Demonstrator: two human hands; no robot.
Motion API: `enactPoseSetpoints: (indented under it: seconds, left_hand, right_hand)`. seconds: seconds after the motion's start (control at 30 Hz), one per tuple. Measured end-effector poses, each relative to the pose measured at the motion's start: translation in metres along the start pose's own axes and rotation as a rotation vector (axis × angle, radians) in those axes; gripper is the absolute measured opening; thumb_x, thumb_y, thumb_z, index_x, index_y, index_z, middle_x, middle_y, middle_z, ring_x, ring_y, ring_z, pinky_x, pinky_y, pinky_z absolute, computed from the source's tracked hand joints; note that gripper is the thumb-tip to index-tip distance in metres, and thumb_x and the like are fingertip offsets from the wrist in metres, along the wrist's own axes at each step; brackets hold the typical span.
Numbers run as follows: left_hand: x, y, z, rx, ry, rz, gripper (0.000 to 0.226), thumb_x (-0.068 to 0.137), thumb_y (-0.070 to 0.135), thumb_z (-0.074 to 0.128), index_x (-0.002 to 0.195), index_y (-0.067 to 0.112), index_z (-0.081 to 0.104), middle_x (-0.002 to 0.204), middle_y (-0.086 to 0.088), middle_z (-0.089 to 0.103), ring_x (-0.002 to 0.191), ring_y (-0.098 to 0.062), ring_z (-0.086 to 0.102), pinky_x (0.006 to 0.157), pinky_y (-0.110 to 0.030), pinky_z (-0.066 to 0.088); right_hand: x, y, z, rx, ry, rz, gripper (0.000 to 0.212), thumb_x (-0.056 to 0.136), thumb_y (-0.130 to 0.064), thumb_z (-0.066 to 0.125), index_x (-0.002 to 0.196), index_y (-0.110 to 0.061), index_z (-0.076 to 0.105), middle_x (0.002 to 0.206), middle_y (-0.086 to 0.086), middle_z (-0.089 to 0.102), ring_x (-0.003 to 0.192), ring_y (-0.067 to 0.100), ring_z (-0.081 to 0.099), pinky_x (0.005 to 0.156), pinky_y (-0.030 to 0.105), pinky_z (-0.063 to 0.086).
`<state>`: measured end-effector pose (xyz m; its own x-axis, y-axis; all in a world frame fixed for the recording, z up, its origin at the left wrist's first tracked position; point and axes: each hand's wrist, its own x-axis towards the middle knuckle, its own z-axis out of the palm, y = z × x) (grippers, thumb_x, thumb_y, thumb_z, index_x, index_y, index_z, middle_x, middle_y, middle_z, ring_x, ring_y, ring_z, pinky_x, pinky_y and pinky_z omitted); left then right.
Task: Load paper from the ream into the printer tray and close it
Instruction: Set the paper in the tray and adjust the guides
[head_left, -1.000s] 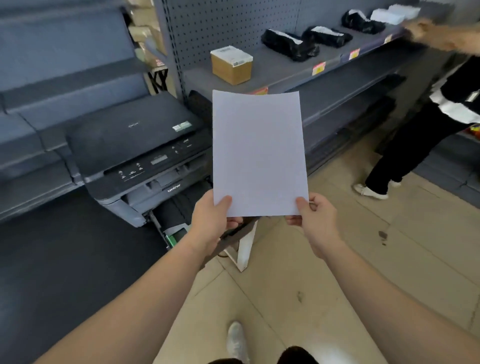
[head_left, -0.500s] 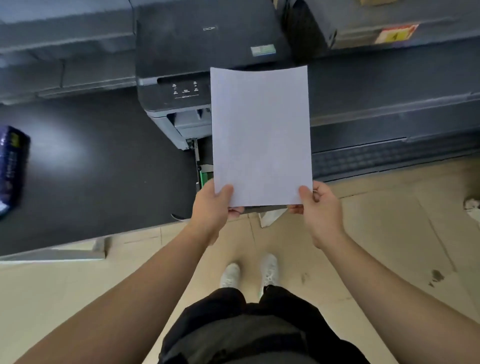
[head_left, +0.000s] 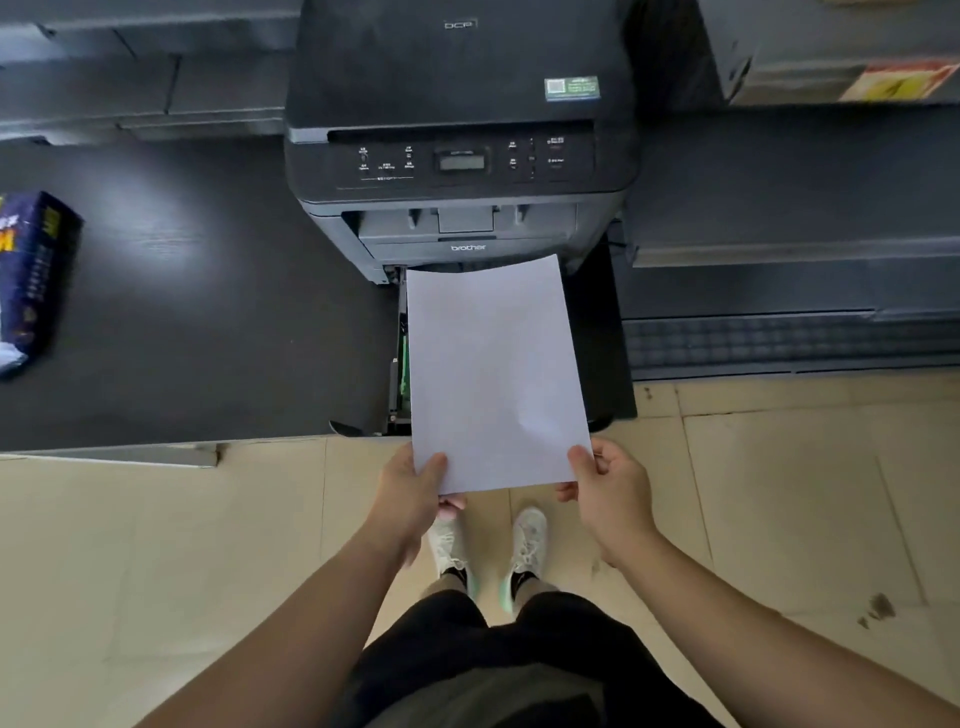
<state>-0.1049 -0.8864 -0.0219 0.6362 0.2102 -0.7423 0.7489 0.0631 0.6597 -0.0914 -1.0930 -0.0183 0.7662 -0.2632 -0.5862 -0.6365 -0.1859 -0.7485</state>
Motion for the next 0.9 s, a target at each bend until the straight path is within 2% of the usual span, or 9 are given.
enactPoseSetpoints:
  seconds: [0.07,0.17,0.3,0.4,0.5,0.67,0.73,0.83,0.9]
  left_hand:
    - [0.013,0.003,-0.003,0.038,-0.001,-0.024,0.022,0.102,0.013,0.045,0.118,0.008,0.058,0.084,-0.019,0.069,0.054,-0.023,0.061,0.050,-0.031,0.051]
    - [0.028,0.008,-0.007,0.070,-0.023,-0.053,0.023,0.100,0.014,0.045,0.118,0.006,0.058,0.083,-0.019,0.069,0.053,-0.023,0.060,0.056,-0.035,0.052]
    - [0.043,0.018,-0.012,0.063,-0.037,-0.085,0.022,0.098,0.013,0.044,0.114,0.008,0.059,0.084,-0.014,0.069,0.050,-0.023,0.059,0.057,-0.033,0.051]
    - [0.056,0.024,-0.015,0.050,-0.044,-0.100,0.020,0.099,0.015,0.045,0.114,0.009,0.058,0.091,-0.013,0.068,0.047,-0.021,0.057,0.052,-0.029,0.051]
    - [0.065,0.030,-0.016,0.060,-0.041,-0.107,0.020,0.099,0.016,0.046,0.113,0.010,0.058,0.091,-0.013,0.068,0.046,-0.020,0.057,0.050,-0.028,0.051]
    - [0.080,0.034,-0.017,0.072,-0.031,-0.132,0.019,0.097,0.020,0.048,0.110,0.010,0.059,0.087,-0.015,0.070,0.047,-0.022,0.059,0.059,-0.032,0.049]
    - [0.084,0.035,-0.016,0.086,-0.025,-0.139,0.020,0.096,0.022,0.050,0.110,0.011,0.060,0.083,-0.014,0.069,0.046,-0.023,0.058,0.060,-0.032,0.047]
    - [0.086,0.039,-0.014,0.107,-0.017,-0.127,0.019,0.098,0.017,0.049,0.109,0.006,0.059,0.084,-0.011,0.063,0.042,-0.019,0.051,0.043,-0.022,0.043]
    - [0.087,0.043,-0.012,0.134,-0.013,-0.116,0.020,0.098,0.016,0.048,0.108,0.003,0.060,0.079,-0.011,0.059,0.040,-0.017,0.046,0.039,-0.021,0.037]
  right_hand:
    - [0.003,-0.003,0.005,-0.013,0.000,0.013,0.023,0.097,-0.016,0.055,0.079,-0.026,0.064,0.078,0.014,0.076,0.056,0.022,0.066,0.064,0.040,0.058]
    - [0.008,-0.007,0.012,-0.009,0.000,0.041,0.024,0.097,-0.014,0.054,0.080,-0.028,0.063,0.075,0.011,0.075,0.050,0.015,0.063,0.056,0.030,0.055]
    - [0.019,-0.014,0.019,-0.013,-0.007,0.067,0.016,0.097,-0.014,0.053,0.092,-0.021,0.066,0.074,0.011,0.075,0.042,0.006,0.059,0.046,0.019,0.051]
    - [0.028,-0.020,0.025,-0.015,-0.014,0.082,0.013,0.098,-0.015,0.054,0.094,-0.020,0.065,0.075,0.011,0.076,0.040,0.003,0.058,0.045,0.020,0.049]
    - [0.037,-0.027,0.028,-0.011,-0.024,0.098,0.012,0.099,-0.015,0.053,0.097,-0.018,0.064,0.074,0.013,0.075,0.045,0.011,0.059,0.042,0.018,0.047]
    - [0.054,-0.031,0.034,-0.056,-0.047,0.105,0.013,0.100,-0.015,0.053,0.107,-0.012,0.064,0.081,0.015,0.076,0.039,0.004,0.057,0.044,0.019,0.048]
    - [0.059,-0.032,0.035,-0.071,-0.050,0.116,0.013,0.099,-0.016,0.053,0.107,-0.012,0.064,0.078,0.013,0.076,0.044,0.009,0.059,0.045,0.020,0.047]
    - [0.064,-0.035,0.034,-0.075,-0.063,0.151,0.011,0.100,-0.017,0.053,0.098,-0.017,0.064,0.072,0.009,0.075,0.061,0.021,0.064,0.050,0.023,0.047]
    - [0.067,-0.037,0.034,-0.074,-0.069,0.169,0.012,0.099,-0.019,0.054,0.092,-0.020,0.064,0.068,0.007,0.074,0.066,0.025,0.065,0.054,0.026,0.048]
